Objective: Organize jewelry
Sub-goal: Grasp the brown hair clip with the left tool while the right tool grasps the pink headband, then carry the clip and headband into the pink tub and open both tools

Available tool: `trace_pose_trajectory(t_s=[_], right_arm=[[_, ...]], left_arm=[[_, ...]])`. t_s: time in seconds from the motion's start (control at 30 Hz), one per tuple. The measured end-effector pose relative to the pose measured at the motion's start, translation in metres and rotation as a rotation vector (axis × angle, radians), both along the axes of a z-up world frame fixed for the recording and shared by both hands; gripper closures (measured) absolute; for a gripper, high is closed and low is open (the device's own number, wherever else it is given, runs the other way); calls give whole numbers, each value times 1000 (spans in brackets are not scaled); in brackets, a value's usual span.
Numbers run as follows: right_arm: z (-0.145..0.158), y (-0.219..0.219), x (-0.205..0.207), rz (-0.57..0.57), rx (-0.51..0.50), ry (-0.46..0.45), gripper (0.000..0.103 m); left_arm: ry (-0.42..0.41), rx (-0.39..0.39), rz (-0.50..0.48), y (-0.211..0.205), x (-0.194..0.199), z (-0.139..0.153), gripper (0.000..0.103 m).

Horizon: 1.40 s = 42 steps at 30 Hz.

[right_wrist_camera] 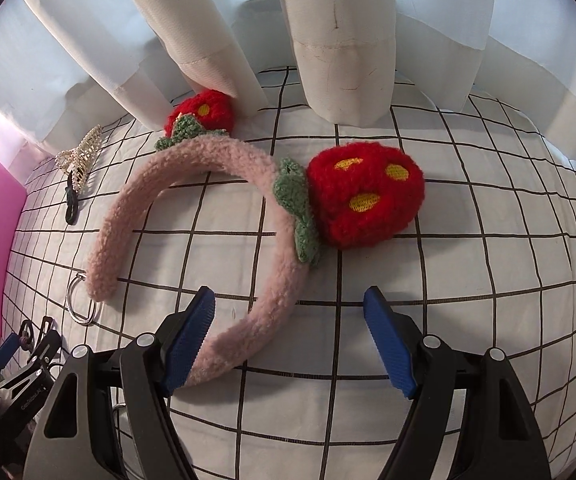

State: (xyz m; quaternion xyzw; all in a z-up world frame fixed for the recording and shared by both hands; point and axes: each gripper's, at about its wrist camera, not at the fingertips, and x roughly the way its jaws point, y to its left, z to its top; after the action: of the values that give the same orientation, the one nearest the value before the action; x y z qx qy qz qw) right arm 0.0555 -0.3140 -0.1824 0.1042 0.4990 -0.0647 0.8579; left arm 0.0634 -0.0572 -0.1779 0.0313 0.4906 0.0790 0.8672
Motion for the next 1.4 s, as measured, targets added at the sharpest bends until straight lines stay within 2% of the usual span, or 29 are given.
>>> trace_pose_trajectory(t_s=[0.2,0.33,0.43,0.5,0.53,0.57,0.6,0.63,0.7,0.73,0.83,1.2,1.4], right_arm=[[-7,17,9,37,-146,-9,30],[-8,17,11,38,-153,-32,30],[-7,17,11,42,-148,-38,31],[-6,18,12,50,-150,-45,34],[-4,20,10,57,-154,-54,48],[-2,21,7,61,-162,-58,69],[-1,21,6,58,-173,-55,79],[-1,21,6,58,-169,-56,81],[-1,19,5,55,-165,-62,85],[0,17,4,49,-156,-64,89],[1,10,1,28,-102,-83,93],[26,0,-24,47,-31,-166,93],[44,3,-30,68,-32,-196,93]], left_arm=[[-19,-2,3,-2,0,0,8],[-26,-3,5,0,-2,1,13],[-37,15,2,0,-5,3,22],[-44,35,5,-1,-6,4,34],[-47,47,8,-1,-7,5,38],[-49,59,11,0,-8,5,46],[-51,72,14,1,-8,6,56],[-55,89,16,2,-8,6,62],[-64,104,16,6,-9,8,95],[-61,78,14,10,-9,9,99],[-65,40,16,18,-9,13,101],[-129,-133,-5,31,-19,49,101],[-142,-152,-20,28,-21,69,101]])
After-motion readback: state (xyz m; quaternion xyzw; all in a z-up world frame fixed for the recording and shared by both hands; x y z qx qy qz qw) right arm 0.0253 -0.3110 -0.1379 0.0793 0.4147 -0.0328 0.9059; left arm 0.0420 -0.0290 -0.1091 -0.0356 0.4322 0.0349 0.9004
